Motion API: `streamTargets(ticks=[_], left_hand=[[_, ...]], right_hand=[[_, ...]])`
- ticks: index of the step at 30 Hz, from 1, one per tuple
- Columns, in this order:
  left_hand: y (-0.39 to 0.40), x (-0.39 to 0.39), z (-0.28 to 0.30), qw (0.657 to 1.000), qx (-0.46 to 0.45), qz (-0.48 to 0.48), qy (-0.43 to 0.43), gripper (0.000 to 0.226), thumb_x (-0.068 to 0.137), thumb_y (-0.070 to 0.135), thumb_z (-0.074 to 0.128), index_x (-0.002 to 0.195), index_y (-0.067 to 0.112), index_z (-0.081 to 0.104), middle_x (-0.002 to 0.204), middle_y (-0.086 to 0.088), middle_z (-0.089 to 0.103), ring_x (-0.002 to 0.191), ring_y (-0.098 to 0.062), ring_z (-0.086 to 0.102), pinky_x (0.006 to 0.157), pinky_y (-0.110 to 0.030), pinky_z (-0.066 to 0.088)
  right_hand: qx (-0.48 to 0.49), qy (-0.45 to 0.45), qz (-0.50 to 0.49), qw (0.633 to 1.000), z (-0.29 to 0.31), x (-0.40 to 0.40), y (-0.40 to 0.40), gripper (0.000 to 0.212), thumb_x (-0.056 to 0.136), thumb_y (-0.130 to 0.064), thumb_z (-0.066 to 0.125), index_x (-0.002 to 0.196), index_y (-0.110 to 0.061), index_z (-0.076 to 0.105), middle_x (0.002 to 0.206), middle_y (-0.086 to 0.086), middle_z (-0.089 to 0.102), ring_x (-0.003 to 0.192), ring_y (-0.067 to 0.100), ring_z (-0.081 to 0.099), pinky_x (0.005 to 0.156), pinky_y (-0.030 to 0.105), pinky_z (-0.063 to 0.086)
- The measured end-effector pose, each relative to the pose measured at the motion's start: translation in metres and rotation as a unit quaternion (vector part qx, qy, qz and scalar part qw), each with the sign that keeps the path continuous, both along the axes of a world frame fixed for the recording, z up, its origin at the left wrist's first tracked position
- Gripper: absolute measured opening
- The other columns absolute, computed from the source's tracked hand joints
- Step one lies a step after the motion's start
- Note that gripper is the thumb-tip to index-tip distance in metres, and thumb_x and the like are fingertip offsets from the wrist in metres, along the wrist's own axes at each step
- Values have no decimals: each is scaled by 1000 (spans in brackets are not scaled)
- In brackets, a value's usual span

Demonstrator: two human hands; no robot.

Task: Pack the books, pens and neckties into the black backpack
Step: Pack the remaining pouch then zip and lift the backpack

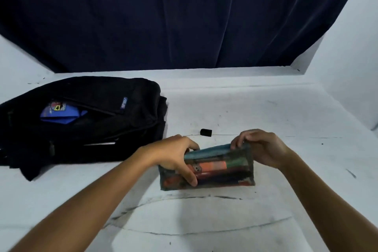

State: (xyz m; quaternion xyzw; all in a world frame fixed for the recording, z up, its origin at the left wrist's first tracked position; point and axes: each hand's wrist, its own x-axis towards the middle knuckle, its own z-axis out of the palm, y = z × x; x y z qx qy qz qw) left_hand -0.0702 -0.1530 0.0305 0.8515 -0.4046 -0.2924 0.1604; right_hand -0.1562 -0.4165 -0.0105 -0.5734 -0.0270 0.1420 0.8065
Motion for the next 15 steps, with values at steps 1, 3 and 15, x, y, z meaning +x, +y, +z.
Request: streamTargets(ticks=[1, 3, 15], left_hand=[[-2, -4, -3, 1000, 17, -1, -19, 62, 51, 54, 90, 103, 32, 65, 90, 15, 69, 79, -3, 64, 69, -30, 58], [-5, -10, -7, 997, 48, -4, -59, 65, 50, 60, 87, 104, 34, 64, 88, 15, 64, 78, -4, 60, 65, -30, 54], [37, 8, -14, 984, -61, 135, 95, 47, 58, 35, 93, 99, 25, 72, 96, 11, 73, 91, -5, 67, 82, -25, 56]], right_hand=[[-17, 8, 7, 1000, -4, 1, -2, 41, 56, -32, 88, 71, 1, 68, 86, 21, 66, 84, 29, 63, 65, 33, 53], [-65, 9, 21, 998, -8, 4, -4, 43, 55, -33, 92, 77, -3, 70, 90, 18, 66, 88, 29, 62, 68, 33, 55], [-134, 1, 74, 988, -22, 9, -21, 57, 54, -25, 94, 103, -10, 68, 110, 16, 68, 113, 35, 61, 80, 39, 57]])
